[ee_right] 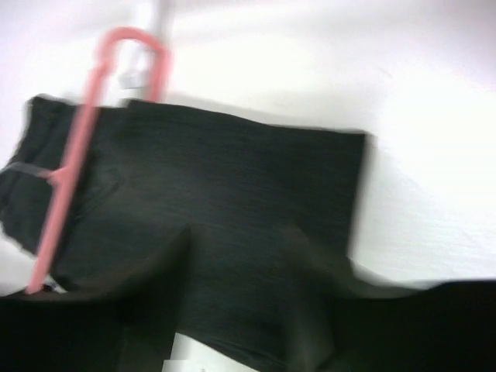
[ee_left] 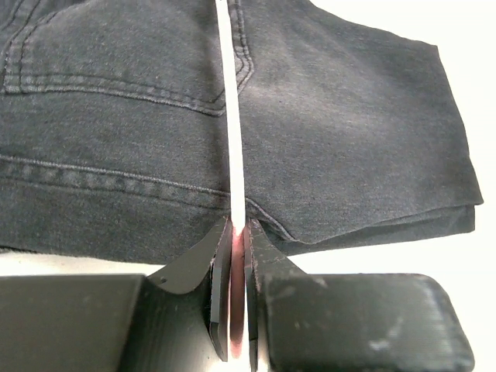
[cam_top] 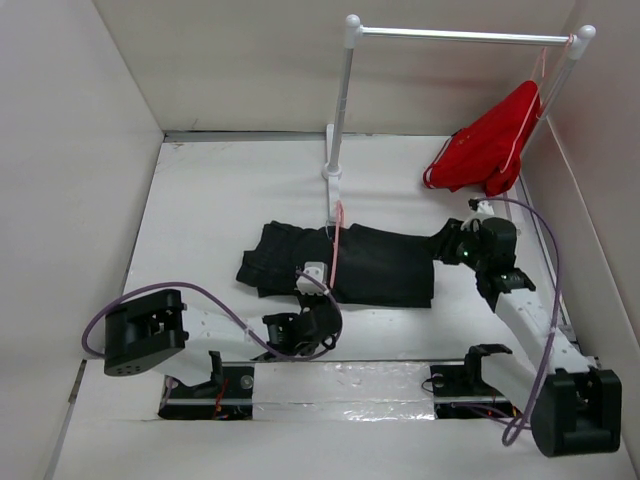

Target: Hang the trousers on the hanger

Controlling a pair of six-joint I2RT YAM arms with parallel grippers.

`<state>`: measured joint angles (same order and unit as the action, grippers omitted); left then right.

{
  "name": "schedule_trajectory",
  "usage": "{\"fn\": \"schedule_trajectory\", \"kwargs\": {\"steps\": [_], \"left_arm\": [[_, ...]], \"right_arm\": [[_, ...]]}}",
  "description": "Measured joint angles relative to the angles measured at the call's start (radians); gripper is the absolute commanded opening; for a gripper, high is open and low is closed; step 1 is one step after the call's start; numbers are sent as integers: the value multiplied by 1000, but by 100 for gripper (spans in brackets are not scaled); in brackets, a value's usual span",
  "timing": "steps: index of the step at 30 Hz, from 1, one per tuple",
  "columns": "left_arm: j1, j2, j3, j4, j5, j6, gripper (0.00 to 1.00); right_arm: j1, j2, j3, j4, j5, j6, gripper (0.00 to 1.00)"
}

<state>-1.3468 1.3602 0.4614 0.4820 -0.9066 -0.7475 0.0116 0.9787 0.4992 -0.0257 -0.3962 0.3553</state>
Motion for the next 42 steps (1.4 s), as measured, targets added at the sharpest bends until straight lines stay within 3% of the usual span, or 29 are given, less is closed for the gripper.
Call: {"fn": "schedule_trajectory", "kwargs": {"steps": [1,5,8,9,10,12,17,24,31,34,36,42], "left_arm": [[-5,2,3,0,-4,2,0],[-33,5,16,10,-35,10,0],[-53,4,18,23,-52,32,0],[-60,4,19,27,-56,41,0],[-64,4,20,33,-60,50,0],[-68,3,20,46,-64,64,0],[-78,-7,20,76,-76,89,0],[-96,-8,20,98,-83,105,0],[-97,-8,20,96,-87,118,0],[-95,-34,20,86,-92,125,0],[-92,-85,20,72,-80,142,2],[-97,-240,29,77,-38,227,25]], "right_arm": [[43,-29,8,4,11,11,4],[297,-57,24,96,42,118,0],[479,11,24,187,68,209,32],[534,42,24,215,84,236,48],[581,71,24,237,98,265,54],[649,131,24,286,114,314,63],[704,287,23,422,134,423,62],[717,444,16,575,140,528,47],[723,488,8,685,138,654,8],[724,487,6,744,134,682,0],[723,474,3,769,127,700,0],[715,356,12,762,102,715,0]]}}
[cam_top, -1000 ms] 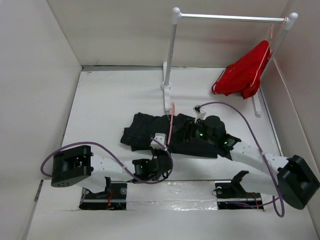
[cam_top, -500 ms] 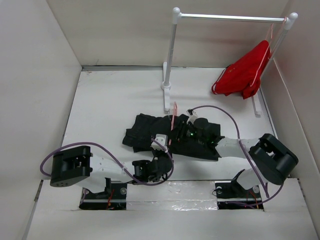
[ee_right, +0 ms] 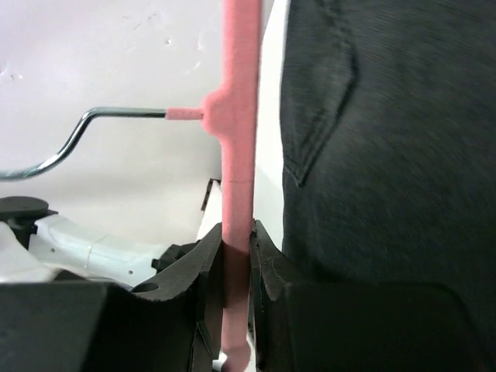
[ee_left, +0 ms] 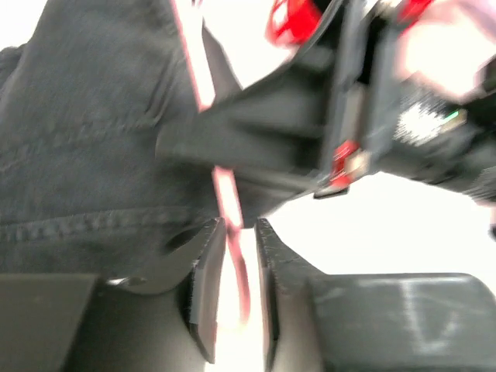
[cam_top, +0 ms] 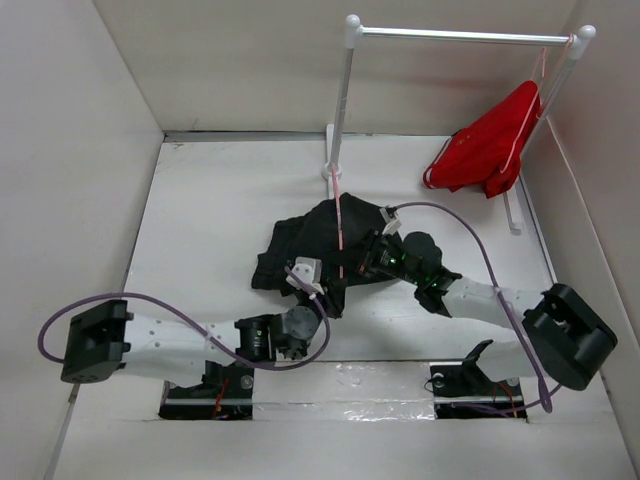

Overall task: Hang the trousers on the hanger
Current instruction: Place the trousers on the hanger, then place the hanger at the clothesline.

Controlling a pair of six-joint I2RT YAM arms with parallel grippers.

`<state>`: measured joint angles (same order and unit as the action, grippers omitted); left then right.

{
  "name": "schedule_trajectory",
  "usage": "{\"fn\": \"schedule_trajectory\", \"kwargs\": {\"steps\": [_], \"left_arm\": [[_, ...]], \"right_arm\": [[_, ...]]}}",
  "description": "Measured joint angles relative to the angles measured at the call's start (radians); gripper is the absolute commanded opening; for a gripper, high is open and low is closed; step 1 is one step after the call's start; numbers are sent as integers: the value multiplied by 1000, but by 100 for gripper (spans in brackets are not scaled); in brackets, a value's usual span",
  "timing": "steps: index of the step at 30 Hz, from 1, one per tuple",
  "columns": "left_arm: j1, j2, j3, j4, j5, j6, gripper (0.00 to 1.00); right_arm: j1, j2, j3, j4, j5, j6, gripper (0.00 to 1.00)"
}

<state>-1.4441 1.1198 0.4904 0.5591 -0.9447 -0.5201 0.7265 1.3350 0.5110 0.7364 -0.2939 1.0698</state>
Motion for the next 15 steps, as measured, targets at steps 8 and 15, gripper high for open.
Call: {"fn": "schedule_trajectory", "kwargs": {"steps": [8,15], "left_arm": [[-3,-254,28,66,38,78,46],[-3,-342,28,85,38,150,46]], "right_arm": [[-101,-98,69,-179,-49,-23,0],[-209,-146,216,-297,-64,-21,0]]}}
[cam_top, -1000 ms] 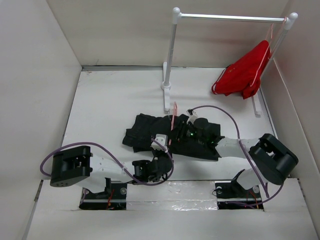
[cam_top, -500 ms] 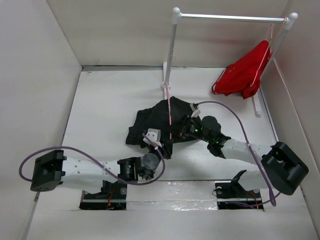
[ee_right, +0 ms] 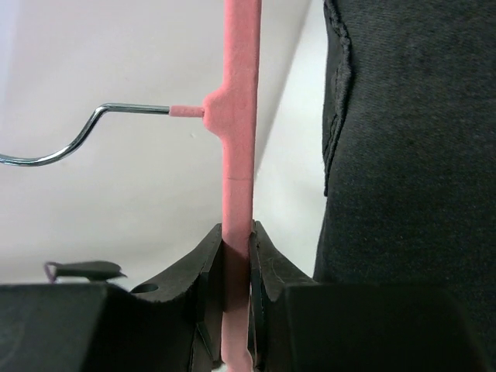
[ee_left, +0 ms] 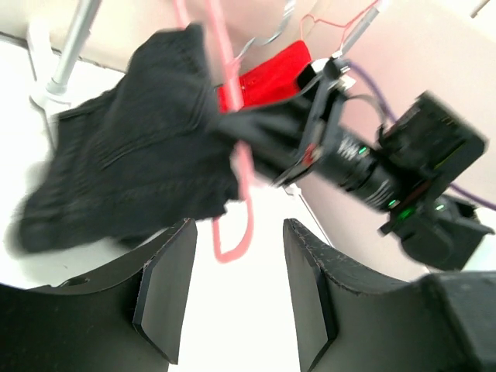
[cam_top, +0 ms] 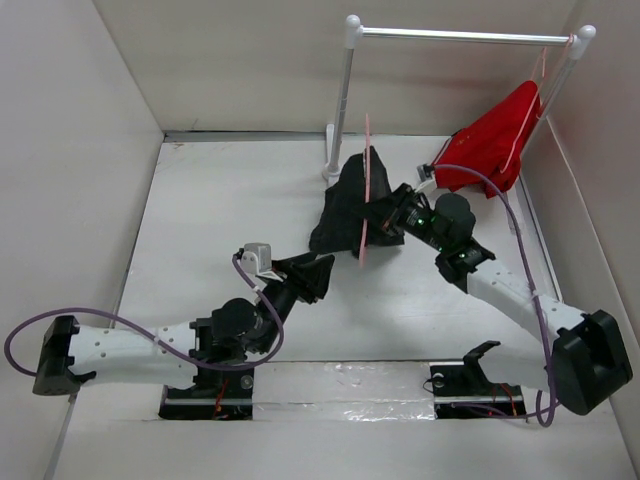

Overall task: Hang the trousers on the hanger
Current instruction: Place the hanger at the clothesline.

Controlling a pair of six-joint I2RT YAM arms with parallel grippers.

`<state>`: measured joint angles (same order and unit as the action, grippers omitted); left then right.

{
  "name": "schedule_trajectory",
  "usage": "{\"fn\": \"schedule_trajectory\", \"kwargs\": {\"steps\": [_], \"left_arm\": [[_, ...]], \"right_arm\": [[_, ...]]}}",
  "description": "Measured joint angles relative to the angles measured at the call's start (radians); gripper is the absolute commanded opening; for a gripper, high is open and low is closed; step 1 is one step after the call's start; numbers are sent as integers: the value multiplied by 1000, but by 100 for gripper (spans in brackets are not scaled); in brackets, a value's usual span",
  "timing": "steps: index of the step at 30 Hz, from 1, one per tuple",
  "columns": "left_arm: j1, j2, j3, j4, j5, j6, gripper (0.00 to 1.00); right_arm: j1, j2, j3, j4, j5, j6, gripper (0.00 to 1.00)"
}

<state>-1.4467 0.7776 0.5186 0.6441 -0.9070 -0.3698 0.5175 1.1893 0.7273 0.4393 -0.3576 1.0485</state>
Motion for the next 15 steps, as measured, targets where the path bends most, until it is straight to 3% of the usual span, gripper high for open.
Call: {"fn": "schedule_trajectory", "kwargs": {"steps": [9,15], "left_arm": [[0,-42,-13,21,-37,39,49],[0,-53,-45,-13,-54,31,50]], "right_arm": [[-208,-3,167,-59,-43,58,0],[-340,119,360,-66,-50,88,0]]}}
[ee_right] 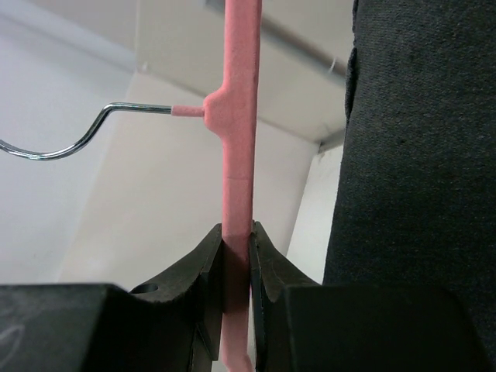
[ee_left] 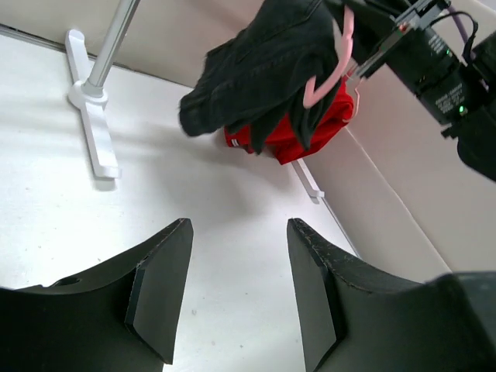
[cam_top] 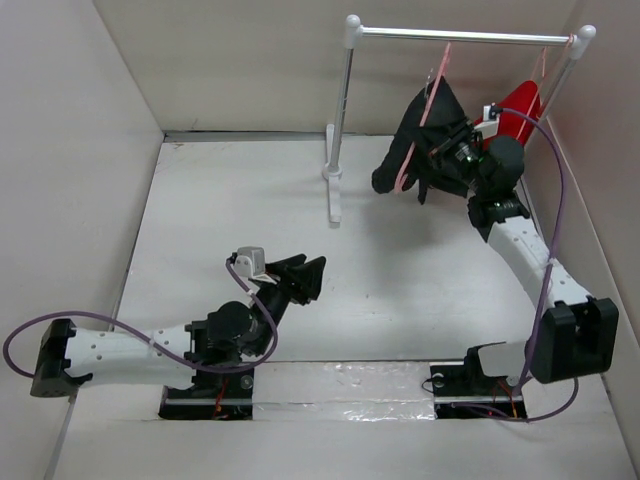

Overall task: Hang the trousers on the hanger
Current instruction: Place the hanger at the clothesline.

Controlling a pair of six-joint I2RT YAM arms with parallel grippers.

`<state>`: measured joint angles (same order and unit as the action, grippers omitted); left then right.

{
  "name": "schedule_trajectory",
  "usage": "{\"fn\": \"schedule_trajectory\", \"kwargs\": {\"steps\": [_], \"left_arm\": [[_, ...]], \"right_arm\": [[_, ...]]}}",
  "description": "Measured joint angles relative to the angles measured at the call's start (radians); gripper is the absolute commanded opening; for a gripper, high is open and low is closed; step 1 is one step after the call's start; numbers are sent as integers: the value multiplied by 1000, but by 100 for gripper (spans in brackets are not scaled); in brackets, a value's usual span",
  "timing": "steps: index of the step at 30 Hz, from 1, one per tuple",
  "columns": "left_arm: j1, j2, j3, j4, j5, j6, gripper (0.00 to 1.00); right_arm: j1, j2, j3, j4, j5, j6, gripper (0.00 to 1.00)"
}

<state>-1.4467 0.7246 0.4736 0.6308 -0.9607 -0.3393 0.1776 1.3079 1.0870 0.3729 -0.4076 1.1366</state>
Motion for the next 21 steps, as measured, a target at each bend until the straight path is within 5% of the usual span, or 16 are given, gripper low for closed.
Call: {"fn": "schedule_trajectory", "kwargs": {"steps": [21], "left_arm": [[0,-86,-55,-145,-9,-154,50]], "right_arm": [[-98,470,529,-50,-42,103,0]]}}
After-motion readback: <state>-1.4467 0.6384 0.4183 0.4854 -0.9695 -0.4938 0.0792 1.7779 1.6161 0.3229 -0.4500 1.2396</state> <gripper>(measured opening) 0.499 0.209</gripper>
